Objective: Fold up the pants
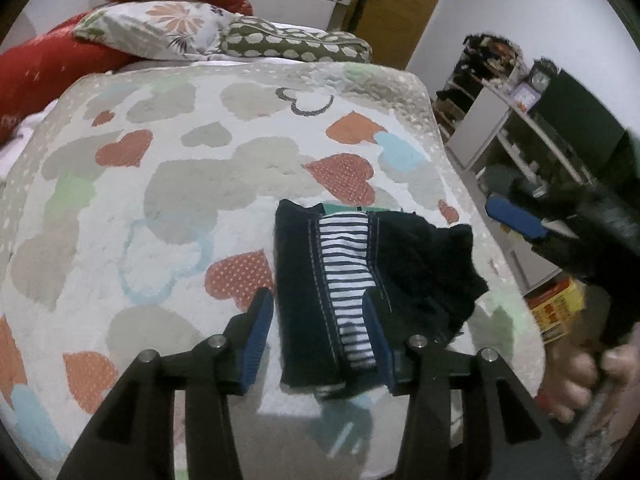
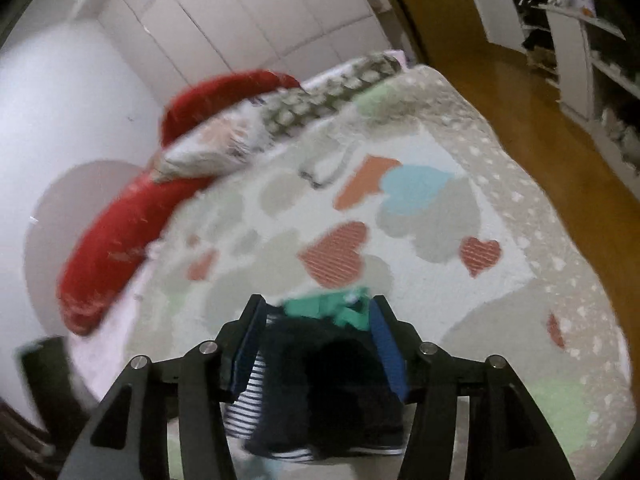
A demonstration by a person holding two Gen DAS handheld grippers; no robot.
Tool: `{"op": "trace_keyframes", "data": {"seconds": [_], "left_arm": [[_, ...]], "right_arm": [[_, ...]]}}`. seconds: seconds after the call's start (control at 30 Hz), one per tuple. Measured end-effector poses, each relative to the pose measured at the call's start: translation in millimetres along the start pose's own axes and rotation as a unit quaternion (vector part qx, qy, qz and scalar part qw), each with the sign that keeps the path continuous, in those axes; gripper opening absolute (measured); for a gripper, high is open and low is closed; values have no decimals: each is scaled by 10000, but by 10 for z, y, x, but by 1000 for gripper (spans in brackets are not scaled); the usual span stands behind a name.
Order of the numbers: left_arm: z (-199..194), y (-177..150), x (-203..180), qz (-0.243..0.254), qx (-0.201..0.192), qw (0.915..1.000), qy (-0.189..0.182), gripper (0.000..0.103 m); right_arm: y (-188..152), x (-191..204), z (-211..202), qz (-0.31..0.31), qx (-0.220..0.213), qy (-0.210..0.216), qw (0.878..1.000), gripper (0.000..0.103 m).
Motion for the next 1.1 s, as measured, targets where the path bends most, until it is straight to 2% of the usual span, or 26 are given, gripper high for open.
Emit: {"op": "trace_keyframes", "data": {"seconds": [0.1, 0.2, 0.33, 0.43, 0.5, 0.6, 0.67, 0.7, 0.8, 0.87, 1.0, 1.1], "left_arm": [[207, -59, -60, 100, 235, 9997, 31, 45], [451, -112, -50, 48, 502, 9986, 144, 46], [672, -110, 78, -305, 689, 9968, 253, 63], [646, -90, 110, -401, 717, 9964, 221, 63], [548, -73, 107, -342, 632, 9973, 158, 63], [408, -7, 175, -411, 488, 9979, -52, 63], [381, 57, 268, -639, 406, 9969, -234, 68], [378, 82, 314, -762, 374, 9959, -307, 74], [446, 120, 468, -1269, 338, 9886, -736, 79], [547, 110, 523, -1423, 410, 9849, -893, 83], [834, 59, 383, -1157, 758, 9830, -1207, 85], [919, 59, 216, -839, 783, 9864, -1179, 89]], "right_arm": [[-74, 50, 85, 488, 351, 887, 9942, 57], [-222, -35, 247, 810, 574, 1108, 9889, 57], [-349, -288, 477, 1132, 639, 885, 9876, 57], [-345, -504, 593, 1100, 514, 360, 9920, 58], [-338, -652, 617, 982, 464, -202, 9939, 61], [-339, -763, 525, 1215, 405, 87, 9917, 63], [-339, -789, 442, 1227, 341, 238, 9916, 69], [-343, -791, 413, 1205, 340, 292, 9917, 70], [-398, -772, 386, 1195, 453, 578, 9901, 71], [-443, -757, 389, 1203, 515, 731, 9887, 71], [-499, -723, 448, 1064, 476, 644, 9911, 76], [-533, -727, 654, 1196, 673, 726, 9879, 76]]}}
Point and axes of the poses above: each gripper's, at about its wrist camera, not at the fingertips, and z roughly the way its jaws point, x to its left, y to its top, the point moved 5 cm from there along z, roughly the way its jaws point, and after that the axes turned 7 degrees about -x, right-handed, at the moved point
